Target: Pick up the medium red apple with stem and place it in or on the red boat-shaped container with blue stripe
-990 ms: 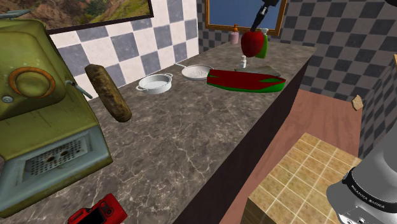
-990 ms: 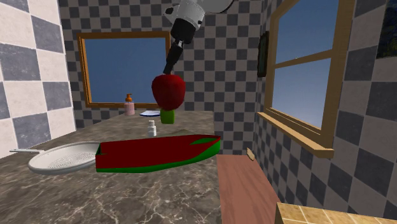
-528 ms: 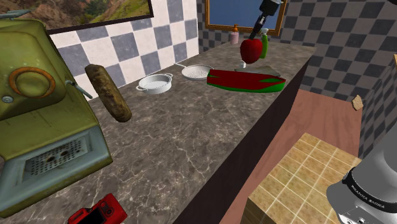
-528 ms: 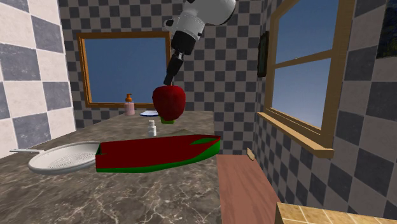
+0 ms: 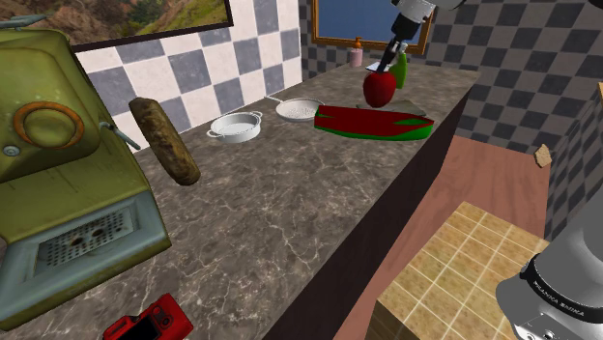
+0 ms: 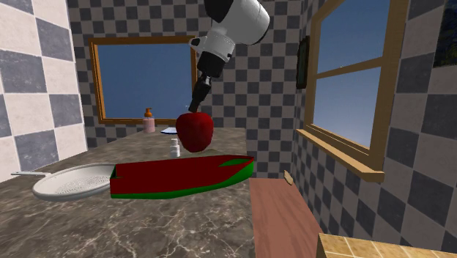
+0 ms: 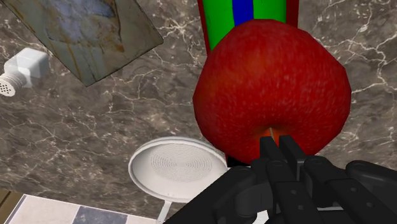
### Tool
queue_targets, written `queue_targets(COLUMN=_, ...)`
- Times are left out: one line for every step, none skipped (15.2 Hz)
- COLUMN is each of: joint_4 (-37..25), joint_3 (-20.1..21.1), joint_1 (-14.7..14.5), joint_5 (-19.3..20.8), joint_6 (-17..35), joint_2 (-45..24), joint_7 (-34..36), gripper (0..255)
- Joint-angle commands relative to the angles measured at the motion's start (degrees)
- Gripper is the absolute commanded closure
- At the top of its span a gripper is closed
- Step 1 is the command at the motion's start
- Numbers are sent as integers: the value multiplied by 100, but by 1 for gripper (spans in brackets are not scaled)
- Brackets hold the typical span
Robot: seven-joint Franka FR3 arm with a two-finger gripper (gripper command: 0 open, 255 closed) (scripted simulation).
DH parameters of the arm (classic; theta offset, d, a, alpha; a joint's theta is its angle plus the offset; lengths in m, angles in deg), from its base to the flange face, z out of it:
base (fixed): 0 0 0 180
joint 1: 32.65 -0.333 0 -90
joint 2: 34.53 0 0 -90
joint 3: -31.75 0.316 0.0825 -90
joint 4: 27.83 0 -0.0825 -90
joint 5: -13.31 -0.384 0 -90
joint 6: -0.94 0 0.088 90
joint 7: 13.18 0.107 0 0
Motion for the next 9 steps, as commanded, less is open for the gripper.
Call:
queue_targets(joint_4=140, joint_3=6, joint_1=-1, joint_5=-36, joint_6=139, joint_2=-7, joint_7=-67, gripper=255)
queue_targets(joint_4=201, joint_3=11, joint_1=-2, joint_5=-57, joint_6=205, joint_2=-17, joint_7=-97, gripper=255)
queue_targets(joint_4=261, joint_3=15, joint_1=-3, joint_5=-78, joint_6=271, joint_2=-29, joint_7=-128, gripper=255)
queue_targets(joint_4=319, joint_3=21, joint_1=-4, joint_5=-100, joint_6=336, joint_2=-42, joint_7=-159, gripper=255)
queue_targets(joint_4=376, joint_3=26, joint_1=-4, joint_5=-123, joint_6=401, joint_2=-56, joint_7=-191, gripper=255)
queue_targets(joint_4=452, joint_3=34, joint_1=-5, joint_5=-157, joint_6=490, joint_2=-78, joint_7=-236, gripper=255)
queue_targets(joint_4=452, joint_3=34, joint_1=-5, joint_5=-157, joint_6=490, joint_2=-78, joint_7=-236, gripper=255)
queue_targets(joint_4=452, joint_3=34, joint_1=-5, joint_5=-157, joint_6=490, joint_2=-78, joint_7=-236, gripper=255)
queue_targets(joint_4=452, joint_3=34, joint_1=-5, joint_5=-157, joint_6=490, joint_2=-78, joint_7=-236, gripper=255)
